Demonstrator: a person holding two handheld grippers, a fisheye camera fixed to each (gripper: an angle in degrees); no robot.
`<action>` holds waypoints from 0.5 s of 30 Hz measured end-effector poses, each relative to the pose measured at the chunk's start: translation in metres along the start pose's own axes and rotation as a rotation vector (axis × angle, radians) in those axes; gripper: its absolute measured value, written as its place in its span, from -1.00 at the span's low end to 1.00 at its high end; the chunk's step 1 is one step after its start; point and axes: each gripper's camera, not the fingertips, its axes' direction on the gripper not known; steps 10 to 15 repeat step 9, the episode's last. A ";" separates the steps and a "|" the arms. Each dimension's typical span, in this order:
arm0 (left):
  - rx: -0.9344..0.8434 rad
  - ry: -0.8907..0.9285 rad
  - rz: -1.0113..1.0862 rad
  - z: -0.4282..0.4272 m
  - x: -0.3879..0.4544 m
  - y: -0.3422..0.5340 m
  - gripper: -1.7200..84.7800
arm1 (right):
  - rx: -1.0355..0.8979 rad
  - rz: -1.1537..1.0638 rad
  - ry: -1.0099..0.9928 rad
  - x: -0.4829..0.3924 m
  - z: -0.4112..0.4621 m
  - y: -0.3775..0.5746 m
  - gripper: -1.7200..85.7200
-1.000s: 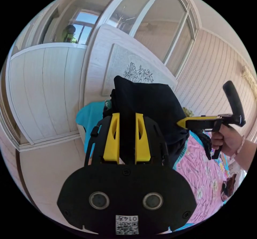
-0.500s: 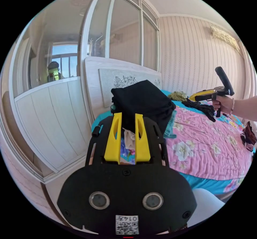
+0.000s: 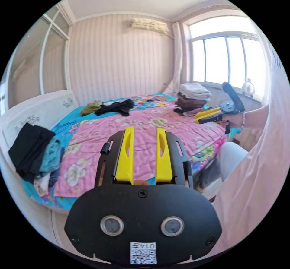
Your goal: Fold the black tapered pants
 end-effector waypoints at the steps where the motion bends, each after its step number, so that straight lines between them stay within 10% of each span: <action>1: 0.023 0.119 0.032 0.023 0.029 -0.013 -0.69 | -0.003 0.099 0.026 0.028 -0.016 0.034 -0.76; 8: -0.060 0.564 0.216 0.178 0.202 -0.079 -0.65 | 0.004 0.545 0.368 0.170 -0.092 0.222 -0.72; 15: -0.074 0.587 0.228 0.192 0.215 -0.084 -0.65 | -0.005 0.573 0.386 0.181 -0.095 0.235 -0.72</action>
